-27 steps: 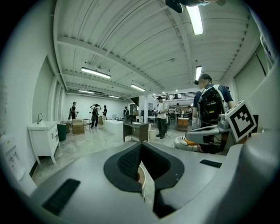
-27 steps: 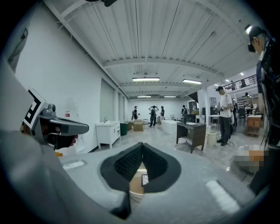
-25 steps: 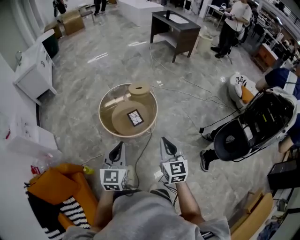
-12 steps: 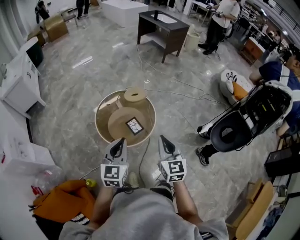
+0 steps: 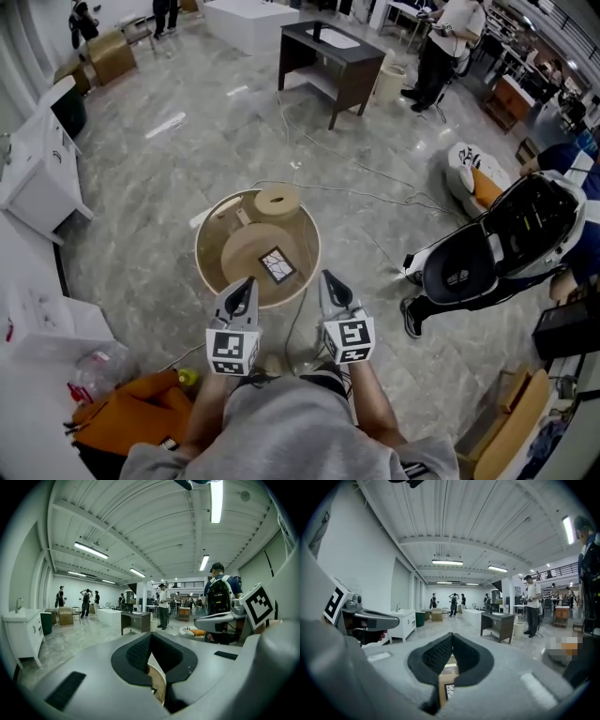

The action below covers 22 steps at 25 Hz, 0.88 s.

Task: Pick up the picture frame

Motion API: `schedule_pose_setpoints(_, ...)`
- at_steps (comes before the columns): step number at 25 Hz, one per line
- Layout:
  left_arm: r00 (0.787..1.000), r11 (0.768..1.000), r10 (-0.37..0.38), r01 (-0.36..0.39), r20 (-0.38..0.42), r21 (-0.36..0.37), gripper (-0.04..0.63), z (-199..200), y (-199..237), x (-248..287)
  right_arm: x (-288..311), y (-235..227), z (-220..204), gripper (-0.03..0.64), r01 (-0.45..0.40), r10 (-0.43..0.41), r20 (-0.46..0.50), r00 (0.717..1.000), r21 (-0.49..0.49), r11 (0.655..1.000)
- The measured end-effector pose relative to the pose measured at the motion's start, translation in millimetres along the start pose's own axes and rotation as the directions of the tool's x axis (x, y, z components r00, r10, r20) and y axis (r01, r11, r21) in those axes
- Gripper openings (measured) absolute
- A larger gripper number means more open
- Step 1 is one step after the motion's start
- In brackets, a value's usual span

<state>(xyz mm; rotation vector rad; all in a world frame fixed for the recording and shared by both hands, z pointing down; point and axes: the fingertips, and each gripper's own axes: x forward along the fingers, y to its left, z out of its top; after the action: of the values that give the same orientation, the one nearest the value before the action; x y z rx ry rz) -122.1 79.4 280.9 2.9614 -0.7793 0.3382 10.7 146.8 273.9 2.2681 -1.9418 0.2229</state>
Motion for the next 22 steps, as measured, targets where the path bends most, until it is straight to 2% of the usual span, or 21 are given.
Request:
schedule_pose_setpoints(6,0.996,0.996,0.084,-0.084,0.0,-0.033,0.017,3.6,12.2,43.6,47.4,-23.6,1.4,0.002,-0.097,0.097,-0.011,0.995,-0.026,0.995)
schedule_pose_setpoints(11,0.984,0.981,0.179,-0.18,-0.014,-0.068,0.017,13.8,31.1,89.7,109.3,-43.8,7.6,0.002,-0.224,0.223,-0.037,0.974,-0.038,0.974)
schedule_pose_setpoints(15,0.961,0.957,0.274,-0.277,-0.043,-0.089,0.017,12.4,46.5,119.9,151.0,-61.5,7.3,0.002,-0.313,0.311,-0.05,0.949,-0.032,0.949)
schedule_pose_setpoints(22,0.907,0.9,0.408,-0.419,-0.106,-0.117,0.017,3.2,64.0,152.4,204.4,-85.8,0.7,0.002,-0.433,0.43,-0.084,0.899,-0.027,0.901)
